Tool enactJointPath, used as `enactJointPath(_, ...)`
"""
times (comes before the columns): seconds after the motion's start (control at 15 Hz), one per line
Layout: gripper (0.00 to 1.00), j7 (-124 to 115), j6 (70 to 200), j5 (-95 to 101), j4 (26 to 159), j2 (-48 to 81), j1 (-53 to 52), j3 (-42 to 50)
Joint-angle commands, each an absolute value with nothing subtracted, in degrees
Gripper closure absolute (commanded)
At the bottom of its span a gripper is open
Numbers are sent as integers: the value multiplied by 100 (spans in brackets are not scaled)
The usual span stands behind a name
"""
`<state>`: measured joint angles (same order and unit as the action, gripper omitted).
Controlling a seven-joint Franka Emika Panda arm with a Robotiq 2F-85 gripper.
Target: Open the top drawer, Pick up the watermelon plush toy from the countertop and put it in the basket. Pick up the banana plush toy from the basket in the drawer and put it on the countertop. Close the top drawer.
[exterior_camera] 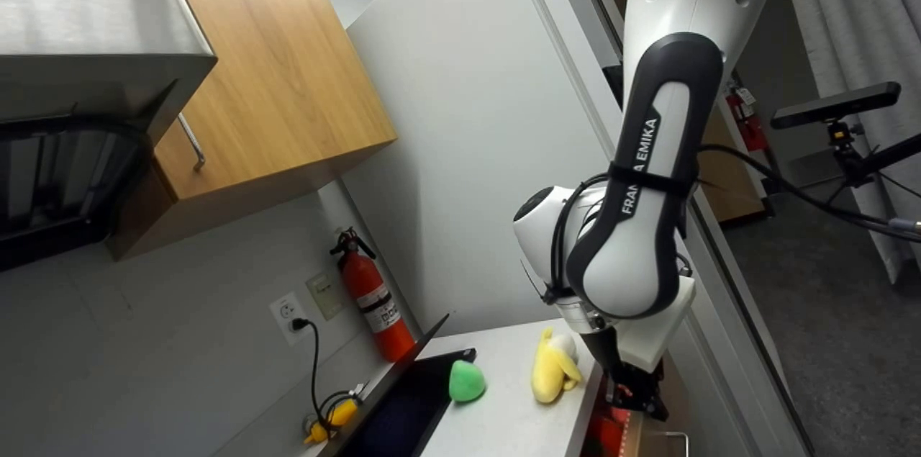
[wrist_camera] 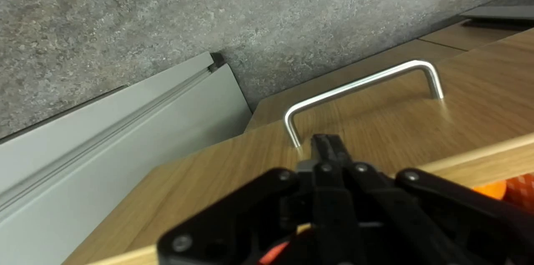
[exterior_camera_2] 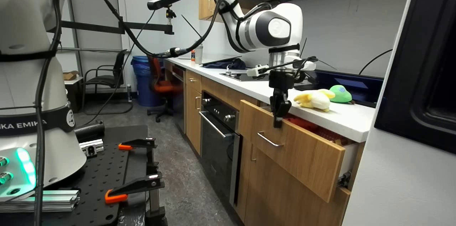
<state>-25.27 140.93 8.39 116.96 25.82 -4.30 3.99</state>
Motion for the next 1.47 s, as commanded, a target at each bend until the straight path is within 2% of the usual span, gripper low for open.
enactJointPath(0.0,100,-2597,14095,746,10986,3077,-565,484)
enactJointPath(0.33,100,-2593,14057,795,10281,3484,-672,535)
enactJointPath(0.53,100,-2566,13894,835,10386,3334,-691,578)
enactJointPath(0.87,100,-2591,13748,952,11164,2687,-791,672)
enactJointPath(1.4,100,-2885,13636,1255,12715,912,-942,548)
